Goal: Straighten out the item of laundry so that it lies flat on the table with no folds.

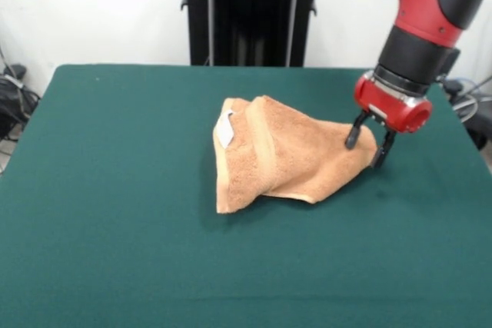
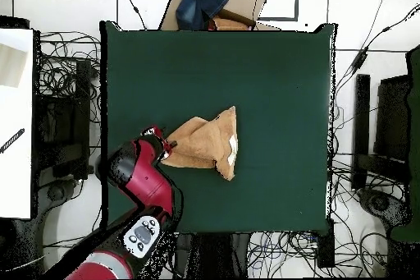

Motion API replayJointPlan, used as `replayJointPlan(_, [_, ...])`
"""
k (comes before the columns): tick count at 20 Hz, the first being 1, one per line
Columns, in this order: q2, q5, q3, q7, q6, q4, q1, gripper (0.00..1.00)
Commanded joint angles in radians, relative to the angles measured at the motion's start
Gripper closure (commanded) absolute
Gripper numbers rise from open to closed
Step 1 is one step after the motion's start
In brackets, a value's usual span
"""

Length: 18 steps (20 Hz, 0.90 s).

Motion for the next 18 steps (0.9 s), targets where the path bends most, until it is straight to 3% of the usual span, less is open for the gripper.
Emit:
replayJointPlan(1, [0.069,0.103,0.023,0.216,-0.019,-0.101,0.030,0.00])
replayJointPlan(7, [0.077,0.113,0.012,0.208,-0.010,-0.115,0.034,0.00])
replayJointPlan(14, [0.027,-0.041,0.090,0.256,-0.060,-0.087,-0.070,0.00])
replayJointPlan(18, [0.038,-0.006,0.065,0.255,-0.051,-0.094,-0.042,0.00])
